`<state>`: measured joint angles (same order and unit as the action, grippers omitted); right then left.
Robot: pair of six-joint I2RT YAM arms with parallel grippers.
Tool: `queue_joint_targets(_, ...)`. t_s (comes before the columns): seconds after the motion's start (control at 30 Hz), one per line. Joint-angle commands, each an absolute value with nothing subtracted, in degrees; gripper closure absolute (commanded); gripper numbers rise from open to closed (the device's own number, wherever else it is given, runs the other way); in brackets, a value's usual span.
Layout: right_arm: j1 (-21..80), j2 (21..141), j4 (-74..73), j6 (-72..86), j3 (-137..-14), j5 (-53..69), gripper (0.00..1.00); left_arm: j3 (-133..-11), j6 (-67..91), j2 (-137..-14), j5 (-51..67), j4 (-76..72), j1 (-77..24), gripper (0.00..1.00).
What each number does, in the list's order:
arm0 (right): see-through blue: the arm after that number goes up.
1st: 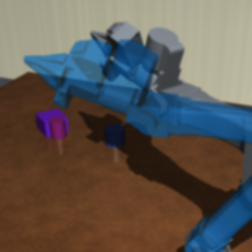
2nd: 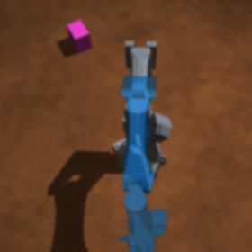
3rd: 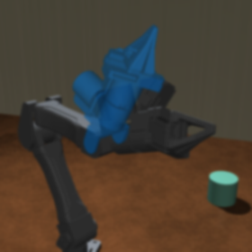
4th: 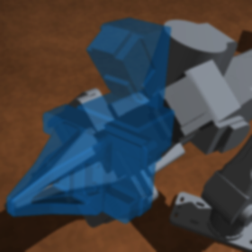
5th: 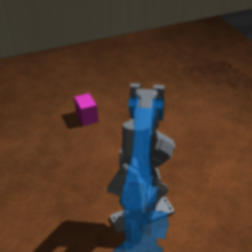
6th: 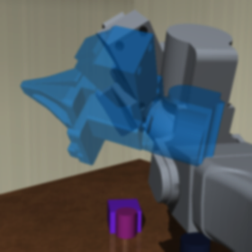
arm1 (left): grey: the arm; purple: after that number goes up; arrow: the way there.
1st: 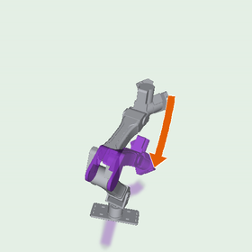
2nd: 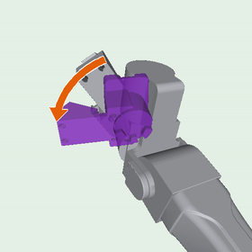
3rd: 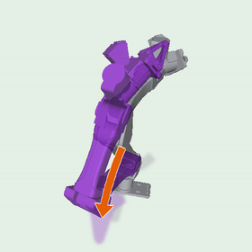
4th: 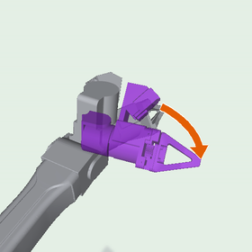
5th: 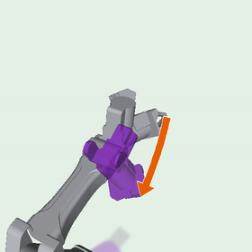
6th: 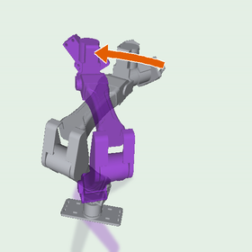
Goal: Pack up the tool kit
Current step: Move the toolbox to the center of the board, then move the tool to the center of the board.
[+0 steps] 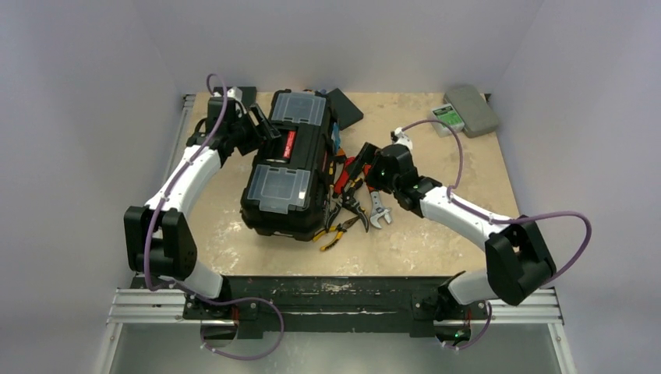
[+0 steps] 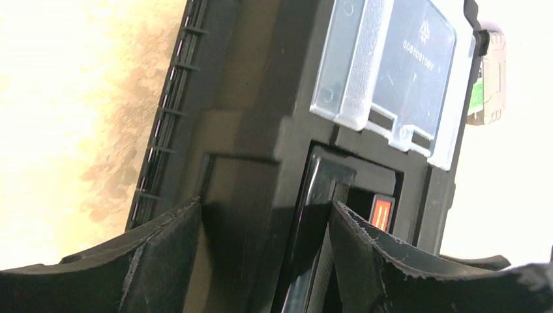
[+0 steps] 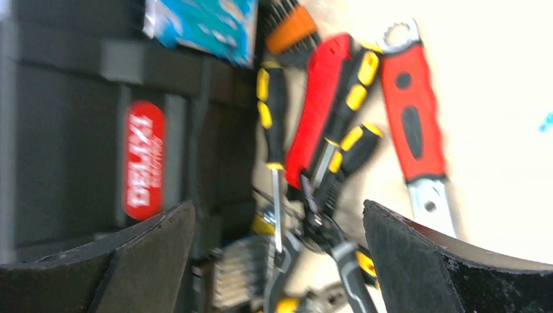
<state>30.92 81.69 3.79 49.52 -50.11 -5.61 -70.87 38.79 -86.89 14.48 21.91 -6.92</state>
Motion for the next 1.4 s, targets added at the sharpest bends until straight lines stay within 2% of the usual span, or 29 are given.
queue_joint_targets(0.0, 32.08, 77.59, -11.62, 43.77, -47.23, -13.98, 0.01, -74.02, 40.64, -91.28, 22.63, 27.67, -11.90, 0.32)
queue_joint_targets(0.1, 34.11, 74.39, -14.51, 42.01, -45.29, -16.20, 0.02, -76.44, 37.28, -89.71, 19.15, 31.68, -10.81, 0.31)
queue_joint_targets(0.3, 46.32, 73.57, -21.79, 39.97, -46.20, -24.43, 0.02, -90.52, 26.38, -91.28, 17.27, 49.22, -8.10, 0.26)
queue_joint_targets(0.47, 49.30, 80.69, -26.04, 38.89, -49.89, -27.88, 0.01, -97.79, 21.15, -90.08, 14.41, 57.41, -7.65, 0.13)
queue_joint_targets(0.7, 49.30, 90.79, -27.86, 35.02, -56.75, -31.93, 0.01, -94.52, 19.44, -84.76, 9.81, 55.15, -7.65, 0.10)
queue_joint_targets(0.83, 47.77, 95.79, -27.18, 33.49, -60.09, -31.85, 0.01, -85.75, 19.54, -78.86, 9.45, 48.74, -7.65, 0.10)
queue_joint_targets(0.97, 42.63, 99.36, -22.11, 32.96, -60.25, -25.02, 0.01, -76.66, 18.61, -72.99, 7.08, 43.59, -7.71, 0.10)
queue_joint_targets(1.37, 25.53, 110.94, -20.92, 31.77, -69.15, -16.74, 0.01, -73.13, 16.61, -66.70, 6.15, 40.69, -8.44, 0.10)
